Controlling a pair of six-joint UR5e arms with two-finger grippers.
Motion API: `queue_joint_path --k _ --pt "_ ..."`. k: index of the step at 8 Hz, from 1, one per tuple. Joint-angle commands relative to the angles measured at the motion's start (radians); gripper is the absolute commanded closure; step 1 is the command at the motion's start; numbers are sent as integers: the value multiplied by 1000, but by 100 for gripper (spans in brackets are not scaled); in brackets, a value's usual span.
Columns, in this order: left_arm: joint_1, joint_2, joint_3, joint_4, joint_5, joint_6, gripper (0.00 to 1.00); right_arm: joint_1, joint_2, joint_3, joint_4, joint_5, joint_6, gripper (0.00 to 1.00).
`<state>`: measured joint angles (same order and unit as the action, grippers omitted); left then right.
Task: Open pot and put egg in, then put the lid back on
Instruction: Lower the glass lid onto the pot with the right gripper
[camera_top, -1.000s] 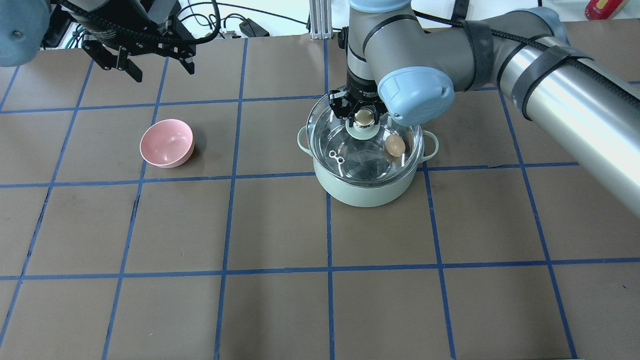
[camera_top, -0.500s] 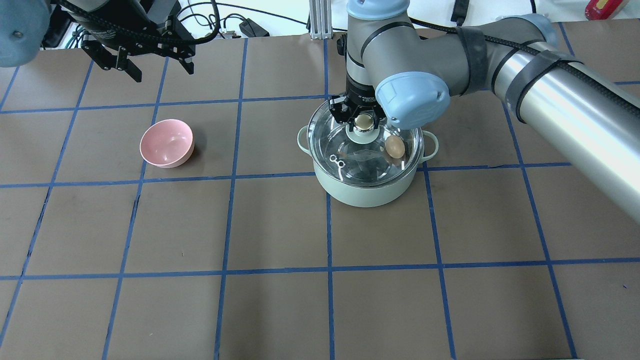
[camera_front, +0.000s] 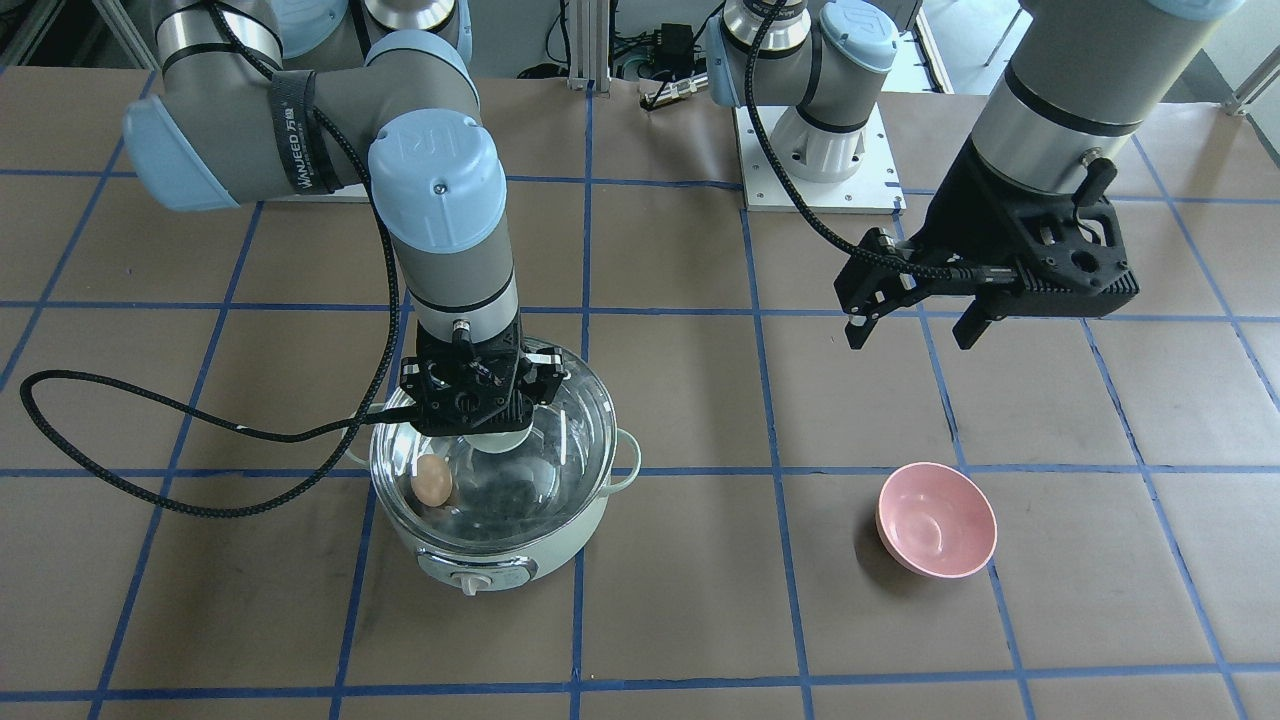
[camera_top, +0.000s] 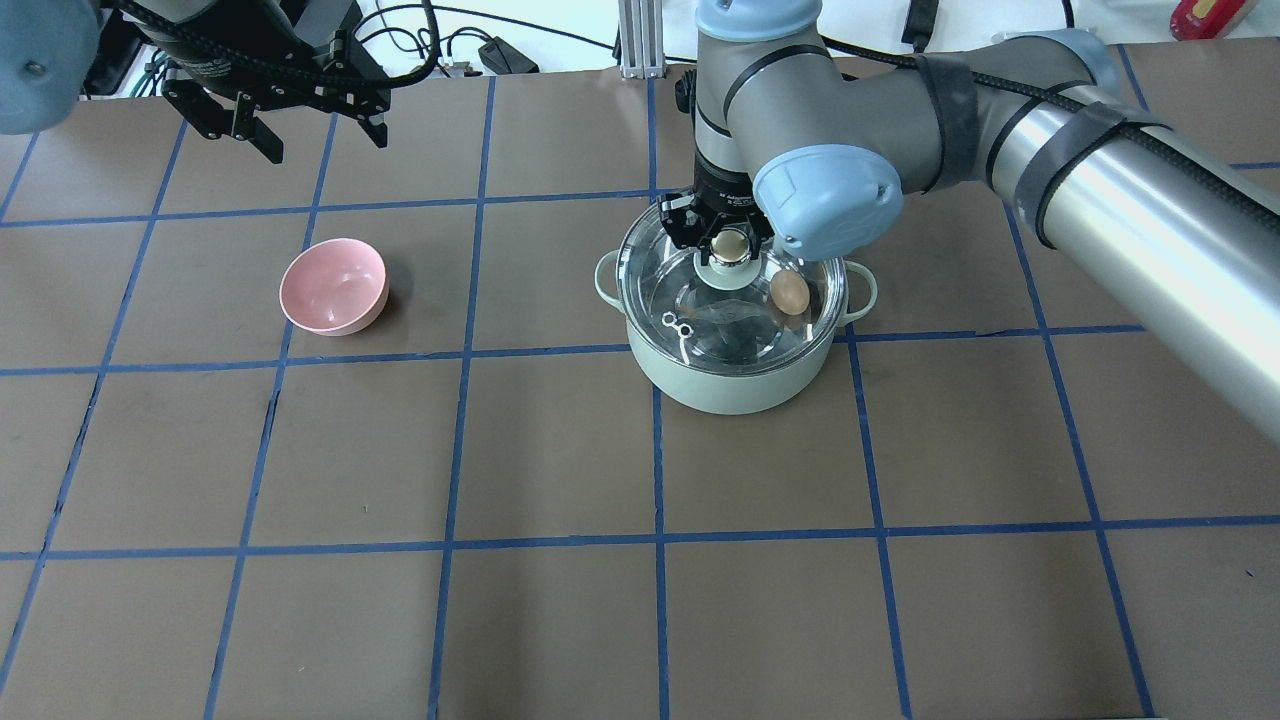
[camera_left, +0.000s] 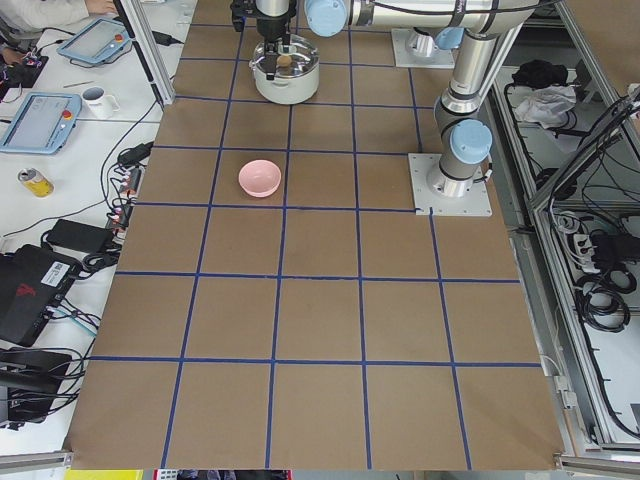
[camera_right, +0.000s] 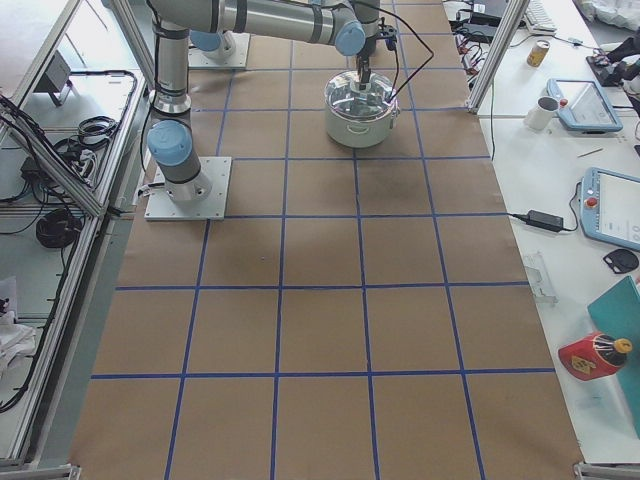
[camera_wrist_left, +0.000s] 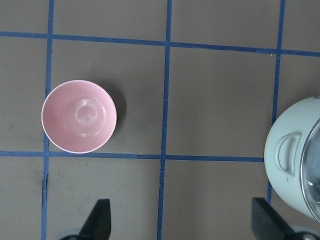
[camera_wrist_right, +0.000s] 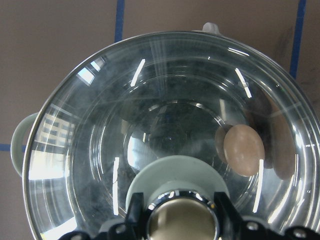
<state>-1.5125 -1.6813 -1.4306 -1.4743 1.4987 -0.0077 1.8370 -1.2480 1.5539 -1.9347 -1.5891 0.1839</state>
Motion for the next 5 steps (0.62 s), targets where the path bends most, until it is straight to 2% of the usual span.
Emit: queue_joint_path --k 1,5 --pt "0 0 1 2 1 2 0 -10 -5 0 9 -8 -3 99" --pt "-8 2 -7 3 38 12 0 -10 4 2 8 3 0 99"
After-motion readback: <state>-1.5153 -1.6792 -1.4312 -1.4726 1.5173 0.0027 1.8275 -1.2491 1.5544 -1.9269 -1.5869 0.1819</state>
